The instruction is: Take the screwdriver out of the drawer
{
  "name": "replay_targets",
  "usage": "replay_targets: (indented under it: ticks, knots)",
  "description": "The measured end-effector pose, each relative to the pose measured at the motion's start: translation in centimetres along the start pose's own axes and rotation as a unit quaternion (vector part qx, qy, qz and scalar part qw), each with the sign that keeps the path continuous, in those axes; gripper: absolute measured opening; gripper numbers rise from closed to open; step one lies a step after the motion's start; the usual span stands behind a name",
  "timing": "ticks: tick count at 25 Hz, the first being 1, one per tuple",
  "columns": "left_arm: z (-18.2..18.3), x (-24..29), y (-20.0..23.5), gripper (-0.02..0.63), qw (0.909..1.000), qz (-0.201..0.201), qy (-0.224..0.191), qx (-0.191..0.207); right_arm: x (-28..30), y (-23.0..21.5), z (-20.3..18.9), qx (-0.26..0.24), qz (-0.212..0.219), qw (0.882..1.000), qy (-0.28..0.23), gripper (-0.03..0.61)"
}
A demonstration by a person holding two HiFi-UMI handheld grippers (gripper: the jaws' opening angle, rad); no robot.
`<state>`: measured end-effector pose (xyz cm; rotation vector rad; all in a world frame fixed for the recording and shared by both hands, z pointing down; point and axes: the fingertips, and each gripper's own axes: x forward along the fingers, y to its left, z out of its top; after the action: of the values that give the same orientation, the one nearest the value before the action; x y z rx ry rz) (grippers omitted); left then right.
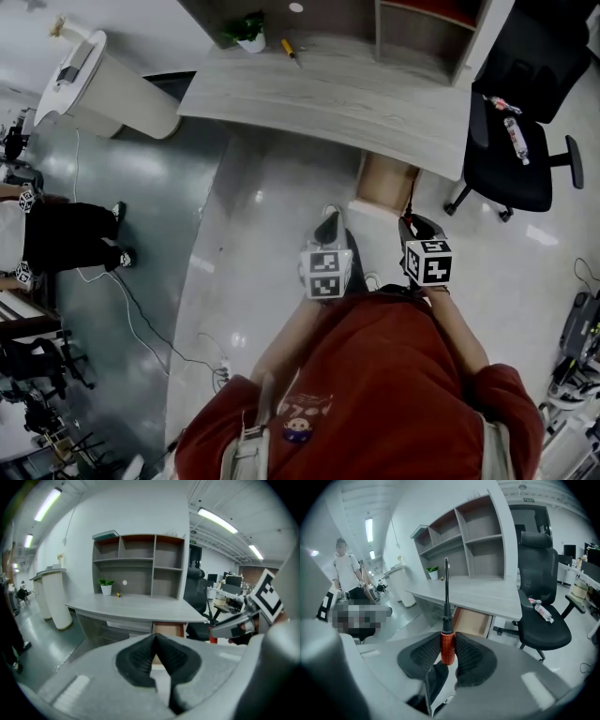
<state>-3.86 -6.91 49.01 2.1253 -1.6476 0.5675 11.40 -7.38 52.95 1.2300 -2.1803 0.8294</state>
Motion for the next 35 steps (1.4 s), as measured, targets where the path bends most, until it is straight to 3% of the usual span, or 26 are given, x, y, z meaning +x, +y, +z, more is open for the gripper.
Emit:
replay_targets:
  ticks: [15, 35]
  knots:
    - [3.1, -3.5, 1.4, 0.001, 0.9986, 0.024, -0.047, 0.005, -2.3, 0.7, 3.6, -0.011, -0.001, 0.998, -0.055, 0.094]
    - [2.7, -3.8, 2.7, 0.001, 0.9984, 0.031, -0.047, -0.001, -2.1, 1.8, 3.9, -0.022, 0.005, 0.998, -0.057, 0.095]
